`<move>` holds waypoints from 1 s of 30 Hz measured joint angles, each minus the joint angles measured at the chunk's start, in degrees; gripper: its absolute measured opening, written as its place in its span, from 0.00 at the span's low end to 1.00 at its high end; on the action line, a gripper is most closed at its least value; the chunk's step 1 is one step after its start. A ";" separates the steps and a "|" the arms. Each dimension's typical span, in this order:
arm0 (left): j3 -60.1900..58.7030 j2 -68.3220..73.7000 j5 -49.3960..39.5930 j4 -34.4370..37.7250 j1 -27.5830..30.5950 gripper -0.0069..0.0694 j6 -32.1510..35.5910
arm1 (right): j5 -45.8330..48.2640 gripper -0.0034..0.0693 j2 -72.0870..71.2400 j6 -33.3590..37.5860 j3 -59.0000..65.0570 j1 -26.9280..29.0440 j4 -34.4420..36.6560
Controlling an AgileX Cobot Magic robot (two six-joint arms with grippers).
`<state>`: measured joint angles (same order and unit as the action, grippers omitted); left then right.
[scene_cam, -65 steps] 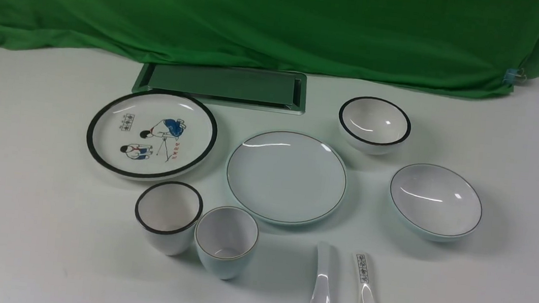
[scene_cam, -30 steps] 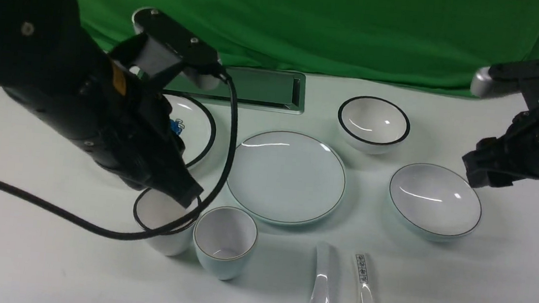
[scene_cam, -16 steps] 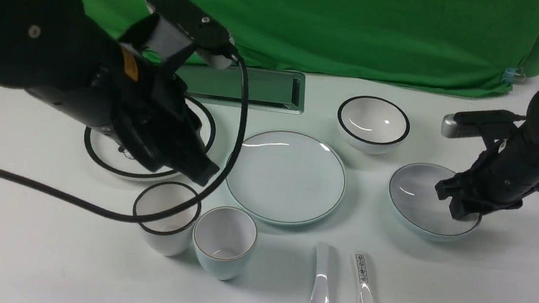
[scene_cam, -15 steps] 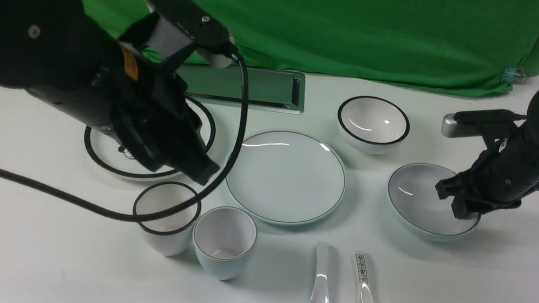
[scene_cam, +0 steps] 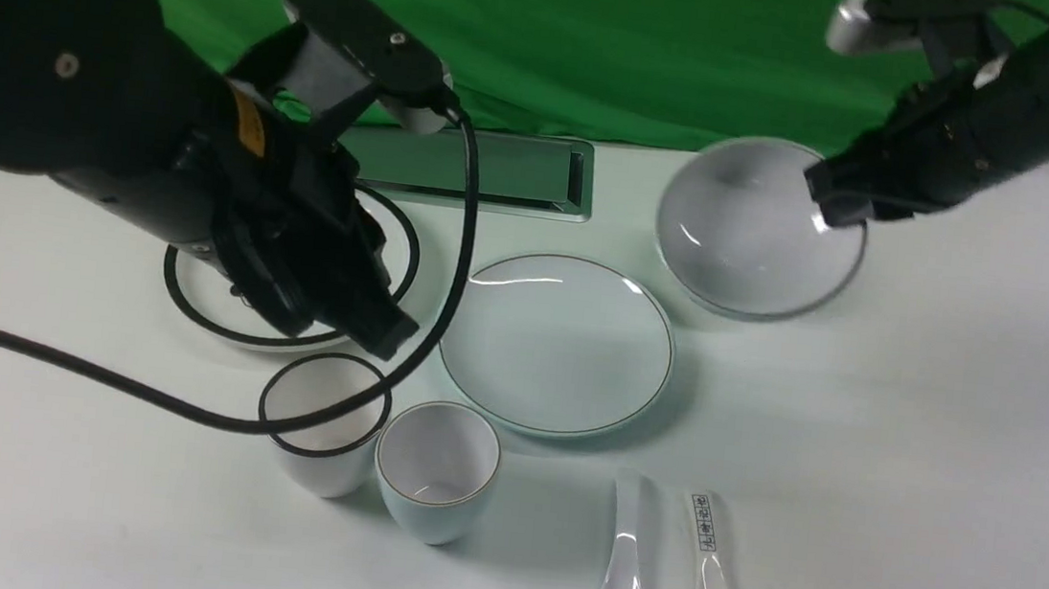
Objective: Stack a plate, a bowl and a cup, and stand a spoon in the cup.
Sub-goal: Use the right arm to put the blue rice bowl into the blue large plate in the middle
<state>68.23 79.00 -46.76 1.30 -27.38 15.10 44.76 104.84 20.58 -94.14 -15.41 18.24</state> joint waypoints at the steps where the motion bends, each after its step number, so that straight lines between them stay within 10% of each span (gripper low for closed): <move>1: 0.00 0.00 0.00 -0.03 0.00 0.05 0.00 | 0.00 0.14 0.57 0.15 -1.21 -1.22 0.42; 23: 0.00 0.00 1.46 0.05 0.00 0.05 0.00 | 0.82 0.15 23.28 -5.71 -14.70 -8.28 0.82; 30: 0.00 0.00 2.42 0.58 0.00 0.07 -0.21 | 3.34 0.42 23.37 -5.86 -15.10 -7.95 0.99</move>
<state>68.23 79.00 -44.34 1.88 -27.38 14.89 48.10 128.21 14.73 -109.24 -23.36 19.23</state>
